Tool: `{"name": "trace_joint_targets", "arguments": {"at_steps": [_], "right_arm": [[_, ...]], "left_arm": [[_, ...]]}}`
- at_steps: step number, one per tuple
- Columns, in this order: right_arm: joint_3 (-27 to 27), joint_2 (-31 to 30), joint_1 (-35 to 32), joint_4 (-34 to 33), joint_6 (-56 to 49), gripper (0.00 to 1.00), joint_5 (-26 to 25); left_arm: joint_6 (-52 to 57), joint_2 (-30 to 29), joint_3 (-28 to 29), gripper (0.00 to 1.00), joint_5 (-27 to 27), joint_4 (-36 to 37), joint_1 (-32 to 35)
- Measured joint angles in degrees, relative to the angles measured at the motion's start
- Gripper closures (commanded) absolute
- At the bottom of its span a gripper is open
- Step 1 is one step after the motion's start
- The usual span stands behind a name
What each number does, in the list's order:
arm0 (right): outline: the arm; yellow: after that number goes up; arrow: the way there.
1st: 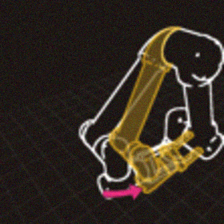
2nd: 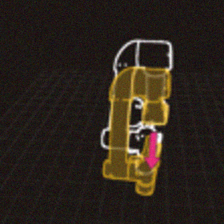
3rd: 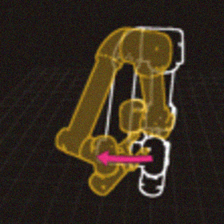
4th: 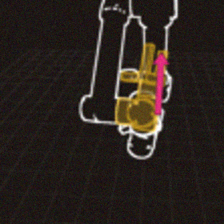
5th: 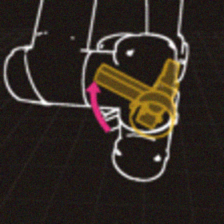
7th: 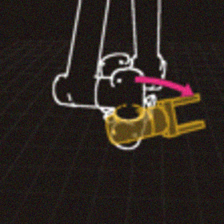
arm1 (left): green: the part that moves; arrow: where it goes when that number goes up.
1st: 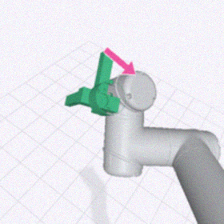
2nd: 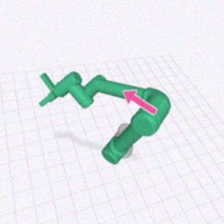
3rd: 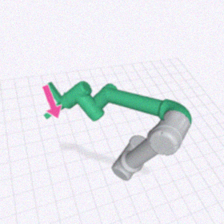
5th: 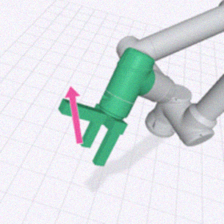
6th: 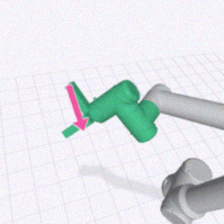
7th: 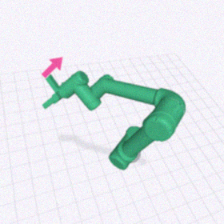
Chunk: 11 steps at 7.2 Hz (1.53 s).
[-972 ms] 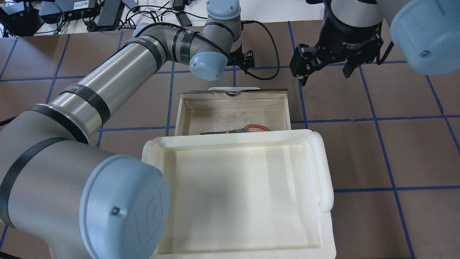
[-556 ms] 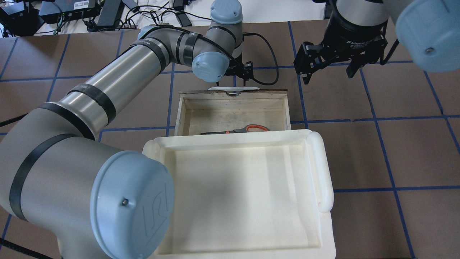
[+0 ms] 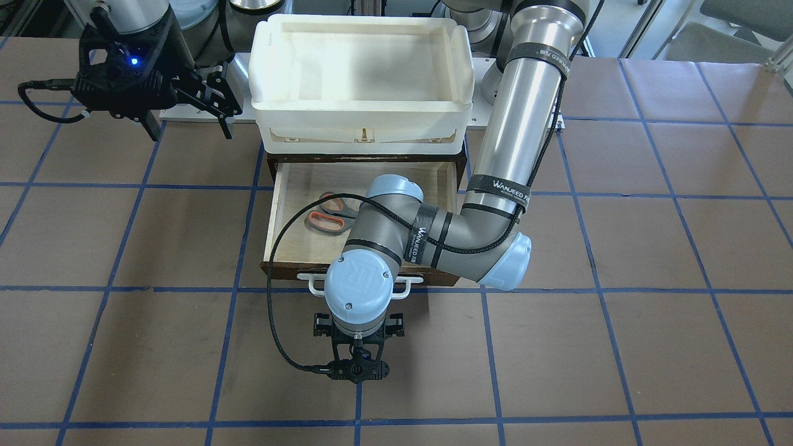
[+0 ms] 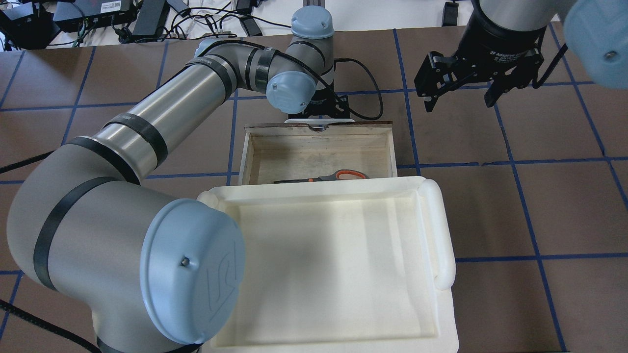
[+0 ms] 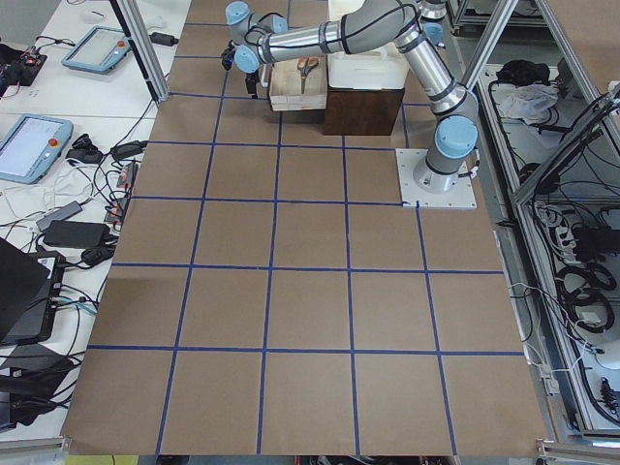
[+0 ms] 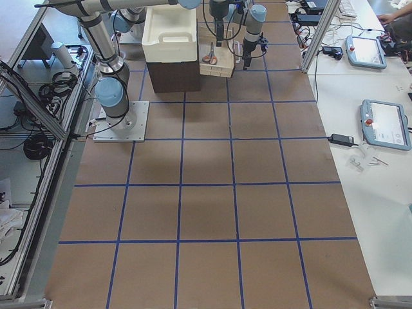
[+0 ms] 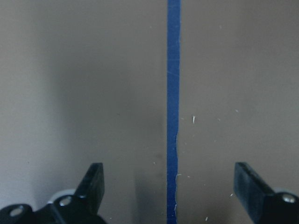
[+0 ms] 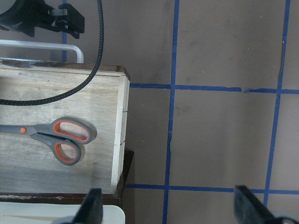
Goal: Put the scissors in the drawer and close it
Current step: 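Place the left gripper against the drawer front near its white handle, then push the drawer closed with the left gripper, away from the robot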
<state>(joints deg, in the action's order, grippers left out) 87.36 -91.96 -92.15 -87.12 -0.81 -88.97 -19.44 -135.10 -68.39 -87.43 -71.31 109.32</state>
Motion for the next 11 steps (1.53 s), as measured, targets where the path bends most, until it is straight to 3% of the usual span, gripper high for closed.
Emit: {"name": "trace_joint_targets", "arguments": {"at_steps": [11], "right_arm": [[0.62, -0.06, 0.13, 0.02, -0.15, 0.0, -0.03]], "left_arm": [[-5.99, 3.88, -0.41, 0.0, 0.3, -11.69, 2.92]]}}
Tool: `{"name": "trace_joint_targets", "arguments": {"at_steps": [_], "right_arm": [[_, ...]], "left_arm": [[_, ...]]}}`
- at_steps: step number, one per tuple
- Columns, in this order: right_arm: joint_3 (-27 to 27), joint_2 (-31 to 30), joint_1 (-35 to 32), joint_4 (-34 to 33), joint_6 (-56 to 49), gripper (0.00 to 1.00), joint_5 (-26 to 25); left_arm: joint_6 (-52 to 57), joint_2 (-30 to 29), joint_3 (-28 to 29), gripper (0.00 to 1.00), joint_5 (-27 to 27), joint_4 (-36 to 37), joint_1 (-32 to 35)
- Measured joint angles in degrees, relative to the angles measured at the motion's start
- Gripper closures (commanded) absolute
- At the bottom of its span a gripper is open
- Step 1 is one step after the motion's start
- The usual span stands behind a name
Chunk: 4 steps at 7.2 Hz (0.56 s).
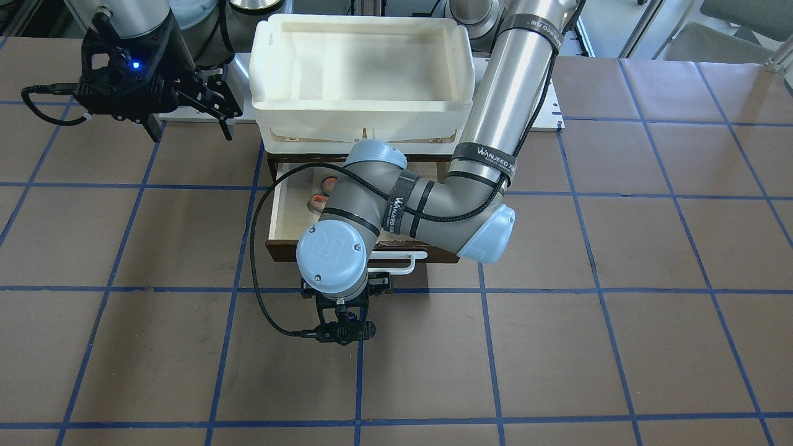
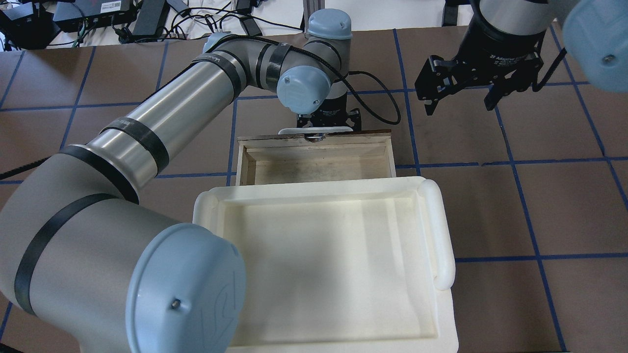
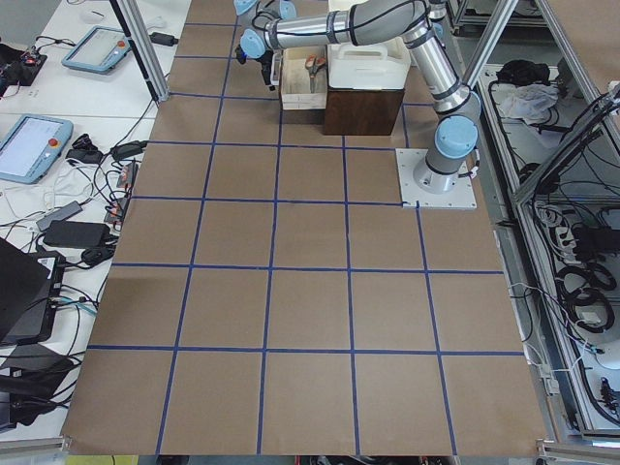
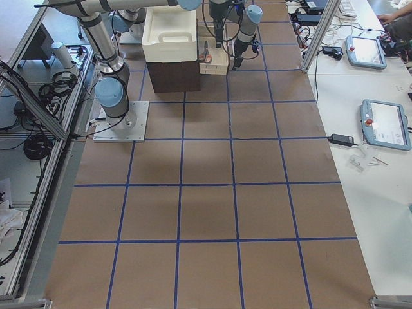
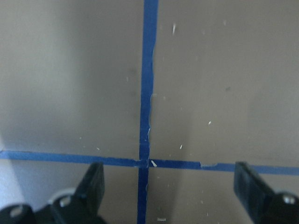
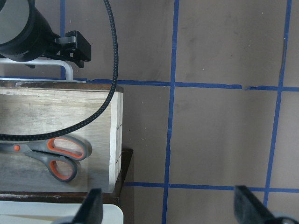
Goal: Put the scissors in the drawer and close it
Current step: 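Push the drawer closed with the left gripper, away from the robot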
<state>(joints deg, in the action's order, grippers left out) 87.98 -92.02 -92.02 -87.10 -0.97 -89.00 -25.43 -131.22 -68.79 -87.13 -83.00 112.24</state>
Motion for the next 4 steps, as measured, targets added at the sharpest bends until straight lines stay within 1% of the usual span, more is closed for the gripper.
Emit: {"name": "trace_joint_targets", "arguments": {"at_steps": [4], "right_arm": [[0.0, 0.0, 0.0, 0.06, 0.0, 0.0, -0.09]], "left_arm": [[-0.32, 4.43, -1.86, 0.0, 0.33, -6.88, 1.46]]}}
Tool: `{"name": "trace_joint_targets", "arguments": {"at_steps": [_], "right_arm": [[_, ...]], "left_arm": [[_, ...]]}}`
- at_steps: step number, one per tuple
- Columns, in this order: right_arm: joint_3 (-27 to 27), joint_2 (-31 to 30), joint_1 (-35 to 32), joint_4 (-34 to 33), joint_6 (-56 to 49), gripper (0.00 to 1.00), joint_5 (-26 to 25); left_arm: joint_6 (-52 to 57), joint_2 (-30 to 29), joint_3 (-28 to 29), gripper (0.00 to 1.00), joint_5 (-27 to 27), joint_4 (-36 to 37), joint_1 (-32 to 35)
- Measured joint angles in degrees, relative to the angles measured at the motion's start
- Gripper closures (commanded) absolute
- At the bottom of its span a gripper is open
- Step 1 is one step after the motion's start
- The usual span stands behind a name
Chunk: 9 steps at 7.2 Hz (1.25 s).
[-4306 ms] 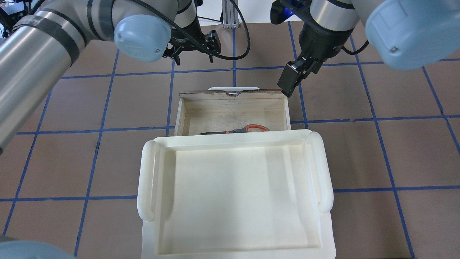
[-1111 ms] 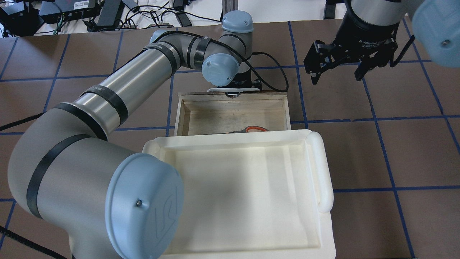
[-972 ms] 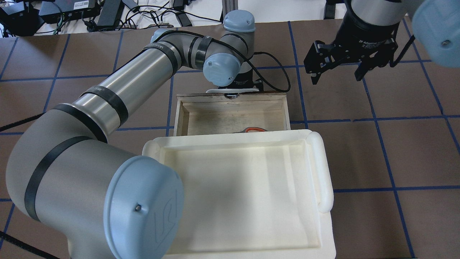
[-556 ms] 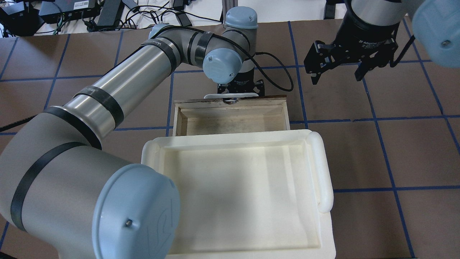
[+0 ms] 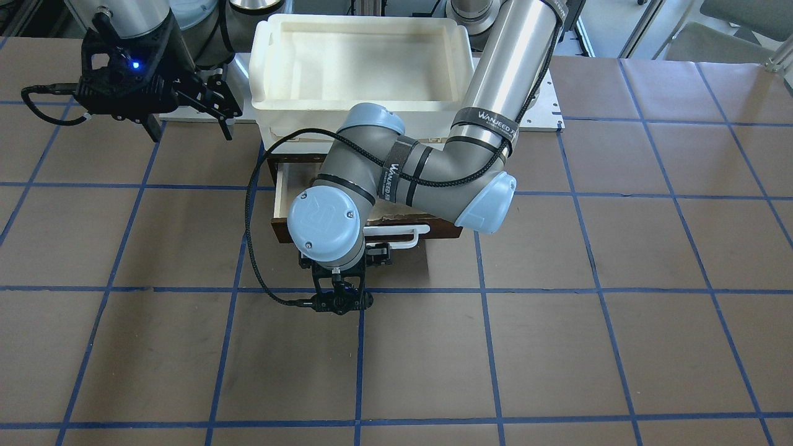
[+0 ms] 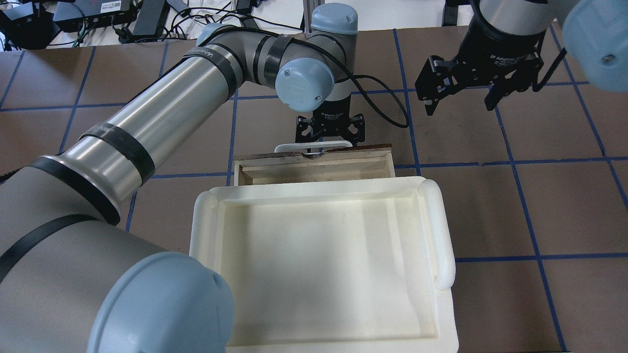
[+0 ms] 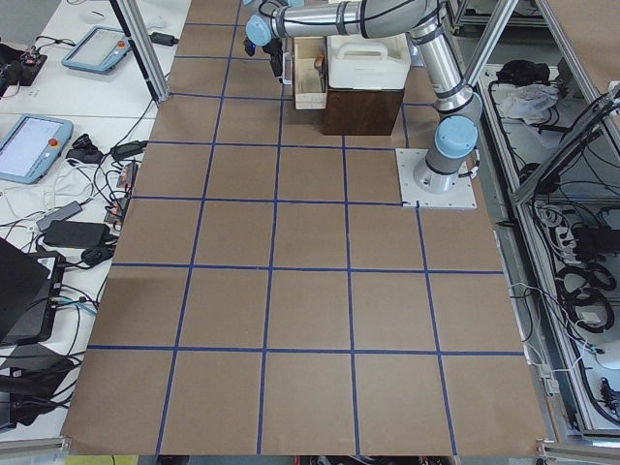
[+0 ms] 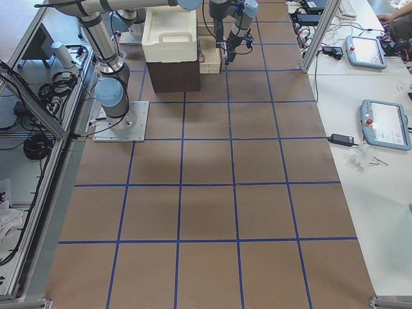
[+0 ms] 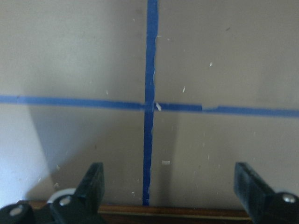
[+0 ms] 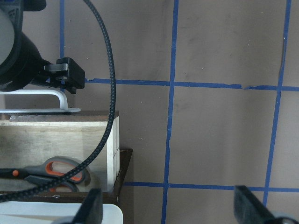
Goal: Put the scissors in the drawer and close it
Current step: 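Push the drawer closed with the left gripper, away from the robot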
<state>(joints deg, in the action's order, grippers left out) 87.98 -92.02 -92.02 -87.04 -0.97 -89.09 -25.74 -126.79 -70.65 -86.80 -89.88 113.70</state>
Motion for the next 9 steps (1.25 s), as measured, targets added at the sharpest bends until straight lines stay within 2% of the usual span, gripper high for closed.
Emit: {"name": "trace_joint_targets", "arguments": {"at_steps": [3, 6, 9], "right_arm": [[0.0, 0.0, -0.03, 0.0, 0.04, 0.0, -0.03], [0.0, 0.0, -0.04, 0.03, 0.0, 0.0, -0.05], [0.0, 0.0, -0.08, 0.03, 0.0, 0.0, -0.12]], "left_arm": [[-0.01, 2.91, -1.05, 0.0, 0.99, -9.0, 0.43], [0.07, 5.13, -4.49, 0.0, 1.27, -11.72, 1.61], [0.15, 6.07, -5.51, 0.0, 0.78, -12.66, 2.26]]}}
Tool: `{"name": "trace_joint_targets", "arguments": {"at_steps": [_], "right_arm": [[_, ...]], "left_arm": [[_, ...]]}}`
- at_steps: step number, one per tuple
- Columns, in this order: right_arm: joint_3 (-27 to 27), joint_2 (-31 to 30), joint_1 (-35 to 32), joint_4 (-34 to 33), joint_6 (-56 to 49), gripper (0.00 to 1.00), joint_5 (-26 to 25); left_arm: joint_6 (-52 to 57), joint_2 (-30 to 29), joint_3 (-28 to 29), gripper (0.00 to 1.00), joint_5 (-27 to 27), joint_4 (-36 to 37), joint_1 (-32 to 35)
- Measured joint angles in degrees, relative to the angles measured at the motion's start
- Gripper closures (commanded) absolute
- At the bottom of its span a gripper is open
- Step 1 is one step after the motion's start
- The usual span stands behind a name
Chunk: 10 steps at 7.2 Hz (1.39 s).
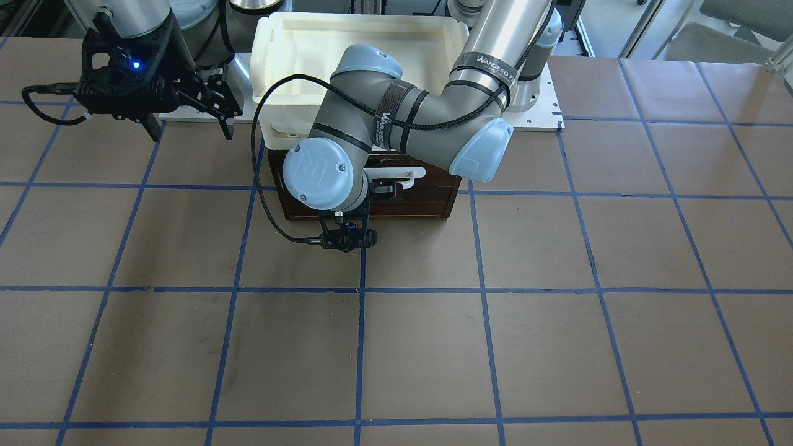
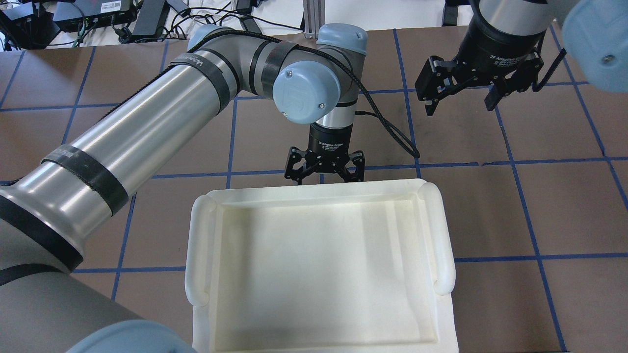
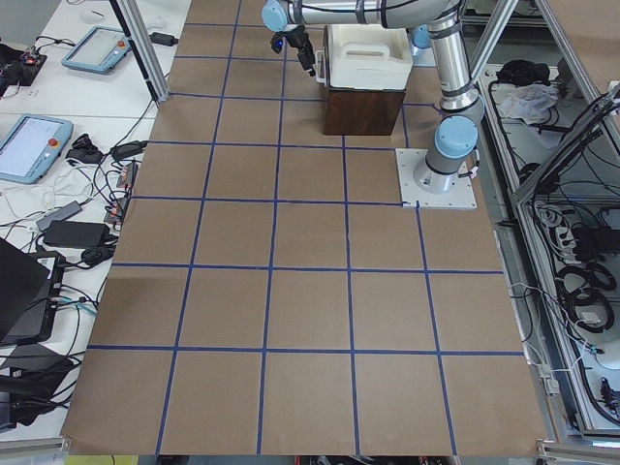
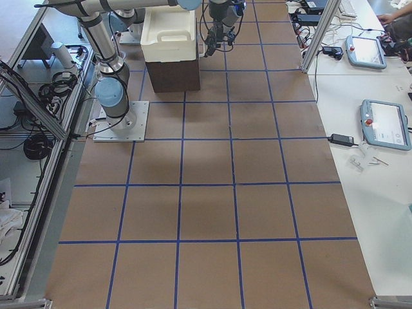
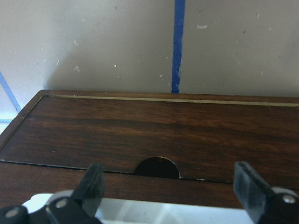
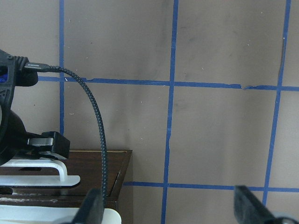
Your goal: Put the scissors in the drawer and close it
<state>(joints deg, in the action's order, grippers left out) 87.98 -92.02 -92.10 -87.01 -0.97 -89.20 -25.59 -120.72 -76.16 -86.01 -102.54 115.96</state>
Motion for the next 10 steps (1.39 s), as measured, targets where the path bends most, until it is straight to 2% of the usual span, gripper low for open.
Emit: {"name": "trace_joint_targets", "arguments": {"at_steps": [5, 7, 10], "right_arm": [[0.0, 0.0, 0.04, 0.0, 0.02, 0.0, 0.0], [0.0, 0.0, 0.02, 0.0, 0.0, 0.0, 0.0], [0.0, -0.01, 0.03, 0.0, 0.0, 0.0, -0.04]], "left_arm": [[0.82, -0.56, 0.18, 0.0, -2.1, 8.97, -1.32], [1.89, 3.43, 0.93, 0.0, -4.03, 10.62, -2.58], [4.11, 13.96, -0.6, 0.0, -3.76, 9.68, -2.44]]}}
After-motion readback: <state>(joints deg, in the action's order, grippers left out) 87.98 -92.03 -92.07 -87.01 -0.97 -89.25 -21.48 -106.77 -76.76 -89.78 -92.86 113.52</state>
